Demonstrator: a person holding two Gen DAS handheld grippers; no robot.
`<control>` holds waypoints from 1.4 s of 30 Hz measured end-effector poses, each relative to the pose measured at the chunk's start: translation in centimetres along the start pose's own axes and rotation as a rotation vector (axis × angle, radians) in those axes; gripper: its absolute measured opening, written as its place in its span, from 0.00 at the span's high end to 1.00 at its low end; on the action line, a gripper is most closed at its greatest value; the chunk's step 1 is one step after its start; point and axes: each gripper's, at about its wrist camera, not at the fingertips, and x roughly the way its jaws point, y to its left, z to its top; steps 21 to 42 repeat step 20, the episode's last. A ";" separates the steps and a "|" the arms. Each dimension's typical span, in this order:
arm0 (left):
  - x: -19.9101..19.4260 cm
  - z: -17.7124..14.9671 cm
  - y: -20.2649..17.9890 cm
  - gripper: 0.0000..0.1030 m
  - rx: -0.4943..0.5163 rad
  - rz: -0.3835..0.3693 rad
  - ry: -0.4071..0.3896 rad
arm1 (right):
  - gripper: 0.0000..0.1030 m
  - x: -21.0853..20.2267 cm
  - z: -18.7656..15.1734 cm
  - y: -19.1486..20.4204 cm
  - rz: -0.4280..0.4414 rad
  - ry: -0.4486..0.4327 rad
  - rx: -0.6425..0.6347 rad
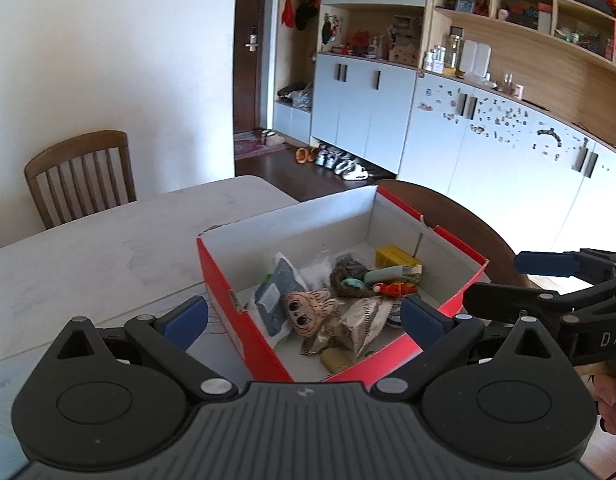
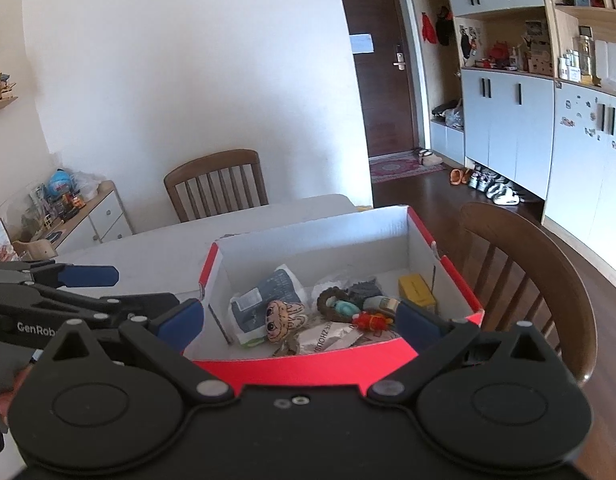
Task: Organize objects
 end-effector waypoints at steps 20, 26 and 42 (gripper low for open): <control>-0.1 0.4 0.0 0.00 0.006 0.011 -0.020 | 0.01 -0.1 -0.1 -0.8 -0.015 0.015 0.027; -0.1 0.4 0.0 0.00 0.006 0.011 -0.020 | 0.01 -0.1 -0.1 -0.8 -0.015 0.015 0.027; -0.1 0.4 0.0 0.00 0.006 0.011 -0.020 | 0.01 -0.1 -0.1 -0.8 -0.015 0.015 0.027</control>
